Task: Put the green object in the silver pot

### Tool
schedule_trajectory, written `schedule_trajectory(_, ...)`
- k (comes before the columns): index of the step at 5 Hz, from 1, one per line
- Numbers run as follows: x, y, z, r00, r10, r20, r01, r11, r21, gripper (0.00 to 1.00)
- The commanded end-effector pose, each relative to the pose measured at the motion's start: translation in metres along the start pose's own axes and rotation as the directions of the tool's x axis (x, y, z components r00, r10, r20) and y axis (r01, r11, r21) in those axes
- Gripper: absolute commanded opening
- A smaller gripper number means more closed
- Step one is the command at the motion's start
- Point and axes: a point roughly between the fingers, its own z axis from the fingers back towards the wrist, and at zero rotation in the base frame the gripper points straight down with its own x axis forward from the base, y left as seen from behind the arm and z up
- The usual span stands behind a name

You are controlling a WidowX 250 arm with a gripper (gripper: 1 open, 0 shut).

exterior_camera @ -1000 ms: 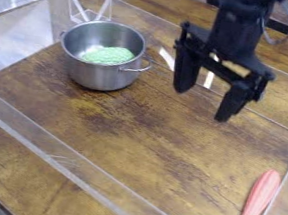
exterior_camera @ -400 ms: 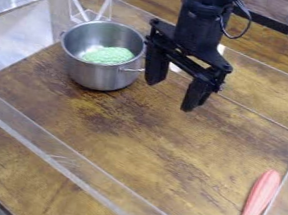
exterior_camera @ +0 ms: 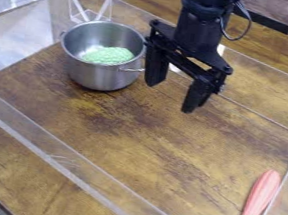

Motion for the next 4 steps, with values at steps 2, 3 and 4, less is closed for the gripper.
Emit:
schedule_trajectory(2, 0.009, -0.025, 0.054, 0.994, 0.033, 0.104, -0.032, 0.999, -0.019, 1.0)
schedule_trajectory(3, -0.007, -0.026, 0.054, 0.994, -0.02, 0.111, 0.023, 0.999, -0.026, 1.0)
schedule_trajectory(4, -0.015, -0.022, 0.053, 0.99, -0.059, 0.125, 0.063, 0.998, -0.028, 1.0)
